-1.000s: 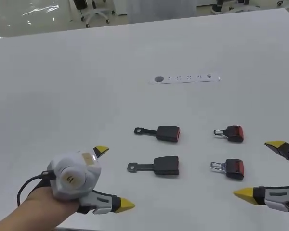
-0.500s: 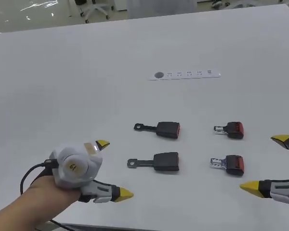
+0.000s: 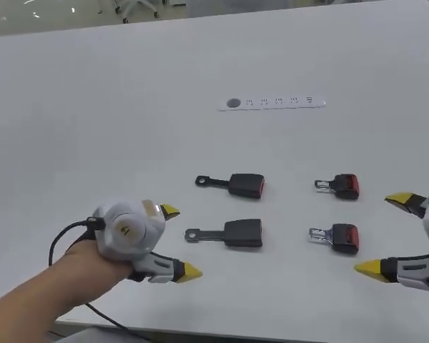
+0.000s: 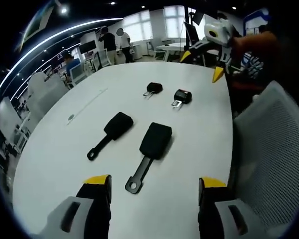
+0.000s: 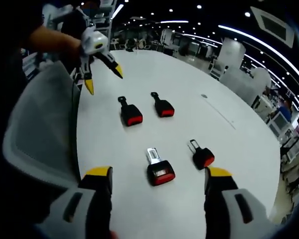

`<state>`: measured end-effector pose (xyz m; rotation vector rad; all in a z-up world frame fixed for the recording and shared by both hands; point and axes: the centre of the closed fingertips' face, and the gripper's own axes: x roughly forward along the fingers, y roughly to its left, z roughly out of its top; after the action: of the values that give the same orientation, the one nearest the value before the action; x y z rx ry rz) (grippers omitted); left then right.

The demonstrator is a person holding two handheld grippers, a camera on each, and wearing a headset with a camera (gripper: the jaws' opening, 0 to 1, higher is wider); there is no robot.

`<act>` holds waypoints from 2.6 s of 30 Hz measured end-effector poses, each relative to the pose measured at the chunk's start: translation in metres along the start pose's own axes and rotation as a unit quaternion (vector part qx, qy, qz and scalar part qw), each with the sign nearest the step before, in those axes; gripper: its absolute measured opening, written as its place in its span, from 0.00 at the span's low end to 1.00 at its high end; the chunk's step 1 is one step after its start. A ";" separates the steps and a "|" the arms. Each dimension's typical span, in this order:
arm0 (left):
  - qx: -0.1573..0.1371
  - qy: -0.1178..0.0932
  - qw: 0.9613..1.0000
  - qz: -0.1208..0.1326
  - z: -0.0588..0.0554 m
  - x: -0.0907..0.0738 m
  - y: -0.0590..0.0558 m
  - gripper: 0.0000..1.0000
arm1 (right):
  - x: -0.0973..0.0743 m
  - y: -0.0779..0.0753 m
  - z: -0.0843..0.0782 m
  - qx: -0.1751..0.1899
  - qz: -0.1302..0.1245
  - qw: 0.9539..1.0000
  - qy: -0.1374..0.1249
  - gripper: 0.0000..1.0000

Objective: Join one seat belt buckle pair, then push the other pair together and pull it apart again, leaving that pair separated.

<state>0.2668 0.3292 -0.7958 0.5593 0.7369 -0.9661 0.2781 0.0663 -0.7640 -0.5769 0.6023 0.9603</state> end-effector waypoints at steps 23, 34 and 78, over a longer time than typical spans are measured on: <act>0.063 0.036 0.996 -0.053 0.018 0.062 0.012 0.56 | 0.054 -0.002 -0.037 -0.035 0.074 0.995 0.064 0.56; 0.069 0.042 0.994 -0.077 0.020 0.082 0.009 0.45 | 0.068 -0.002 -0.049 -0.035 0.098 0.991 0.083 0.51; 0.153 0.069 0.978 -0.127 0.023 0.104 -0.002 0.33 | 0.114 0.027 -0.016 -0.086 0.152 0.982 0.073 0.34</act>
<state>0.3100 0.2568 -0.8611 0.8208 0.8010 -1.3012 0.3012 0.1328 -0.8589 -0.7273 0.7585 1.2747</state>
